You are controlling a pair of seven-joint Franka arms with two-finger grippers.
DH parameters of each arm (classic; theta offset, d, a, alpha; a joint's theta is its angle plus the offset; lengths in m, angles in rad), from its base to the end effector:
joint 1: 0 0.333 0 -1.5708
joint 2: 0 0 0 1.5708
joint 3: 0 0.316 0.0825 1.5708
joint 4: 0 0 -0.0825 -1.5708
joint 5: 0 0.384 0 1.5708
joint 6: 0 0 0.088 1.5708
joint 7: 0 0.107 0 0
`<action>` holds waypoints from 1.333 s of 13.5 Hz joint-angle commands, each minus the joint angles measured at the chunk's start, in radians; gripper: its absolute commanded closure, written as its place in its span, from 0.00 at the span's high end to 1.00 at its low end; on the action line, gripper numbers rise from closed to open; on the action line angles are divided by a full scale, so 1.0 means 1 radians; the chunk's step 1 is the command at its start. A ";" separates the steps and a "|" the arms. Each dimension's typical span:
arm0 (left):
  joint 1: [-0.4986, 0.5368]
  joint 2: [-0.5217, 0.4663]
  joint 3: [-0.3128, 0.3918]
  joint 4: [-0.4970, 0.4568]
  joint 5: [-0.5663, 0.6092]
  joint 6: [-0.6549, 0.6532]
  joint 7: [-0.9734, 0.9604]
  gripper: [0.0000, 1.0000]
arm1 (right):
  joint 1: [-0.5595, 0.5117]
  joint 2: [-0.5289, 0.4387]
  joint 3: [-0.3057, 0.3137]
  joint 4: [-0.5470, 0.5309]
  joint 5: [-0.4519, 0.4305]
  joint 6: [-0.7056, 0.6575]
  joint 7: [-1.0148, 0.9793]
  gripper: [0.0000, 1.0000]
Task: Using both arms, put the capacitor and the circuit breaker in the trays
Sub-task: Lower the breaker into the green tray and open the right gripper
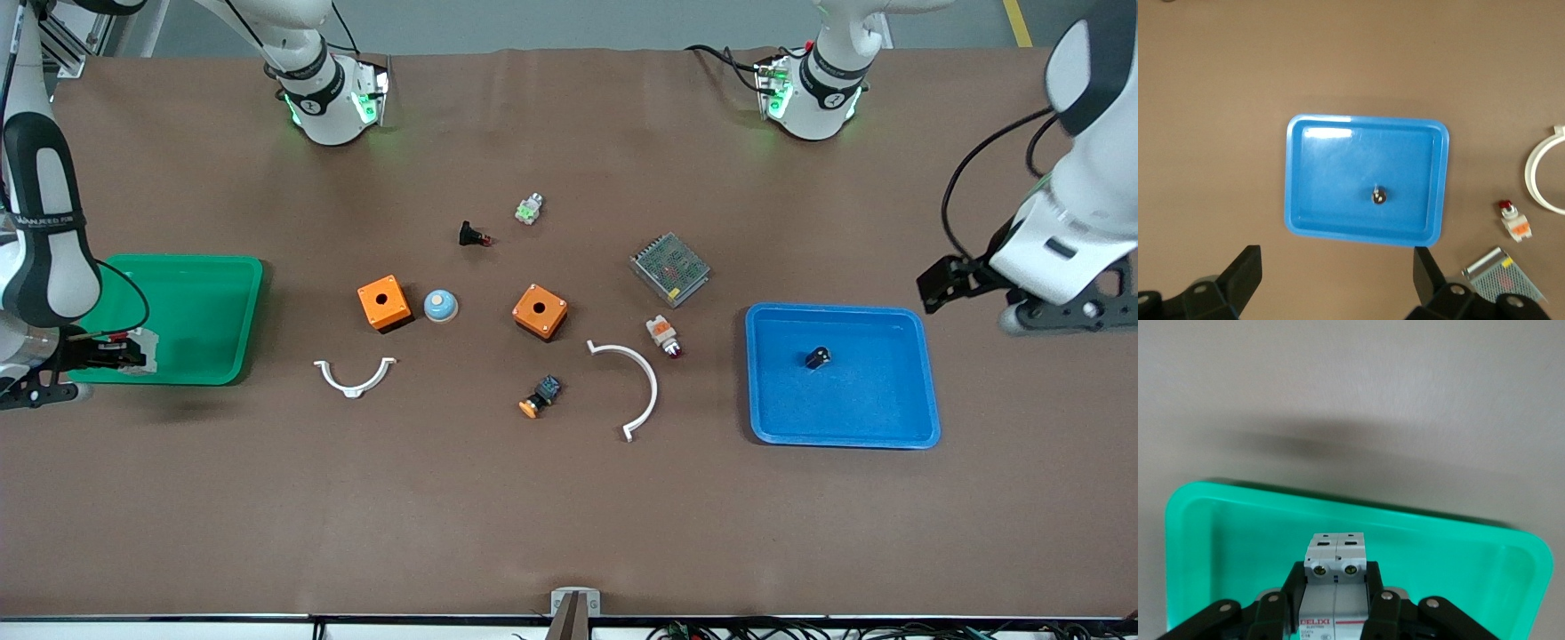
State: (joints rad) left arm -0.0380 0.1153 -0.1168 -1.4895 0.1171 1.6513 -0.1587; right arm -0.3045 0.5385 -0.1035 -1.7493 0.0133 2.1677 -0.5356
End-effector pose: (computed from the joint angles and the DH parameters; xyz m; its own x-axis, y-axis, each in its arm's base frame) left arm 0.5928 -0.0766 0.6050 0.9980 -0.0046 0.0626 0.0013 -0.9955 -0.0947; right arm 0.6002 -0.2529 0.2567 0.9838 0.1309 -0.1225 0.1291 -0.9914 -0.0228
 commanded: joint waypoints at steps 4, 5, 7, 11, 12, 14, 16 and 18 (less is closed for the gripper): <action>0.003 -0.140 0.051 -0.049 -0.117 -0.122 0.076 1.00 | -0.065 0.020 0.021 -0.051 -0.019 0.004 -0.006 0.17; 0.003 -0.157 0.061 -0.073 -0.125 -0.122 0.115 1.00 | -0.068 0.020 0.021 -0.059 -0.018 0.006 -0.004 0.20; 0.000 -0.161 0.101 -0.078 -0.134 -0.123 0.136 1.00 | -0.073 0.020 0.021 -0.059 -0.018 -0.005 -0.004 0.37; 0.012 -0.155 0.105 -0.075 -0.134 -0.122 0.134 1.00 | -0.044 -0.035 0.025 -0.047 -0.018 -0.026 -0.004 1.00; 0.012 -0.154 0.103 -0.077 -0.134 -0.123 0.136 1.00 | -0.013 -0.070 0.025 -0.047 -0.018 -0.028 -0.006 1.00; 0.006 -0.155 0.095 -0.077 -0.134 -0.125 0.136 1.00 | 0.051 -0.142 0.025 -0.041 -0.018 -0.063 -0.006 1.00; 0.003 -0.154 0.089 -0.074 -0.126 -0.123 0.134 1.00 | 0.128 -0.216 0.025 -0.035 -0.018 -0.103 0.008 1.00; 0.001 -0.151 0.089 -0.075 -0.116 -0.123 0.133 1.00 | 0.194 -0.282 0.025 -0.030 -0.018 -0.126 0.025 1.00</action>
State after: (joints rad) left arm -0.0376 -0.0222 -0.0256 -1.5533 0.0002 1.5283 -0.0363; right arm -0.1609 0.3308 -0.0734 -1.7574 0.0133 2.0667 -0.5340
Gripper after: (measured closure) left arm 0.000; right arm 0.000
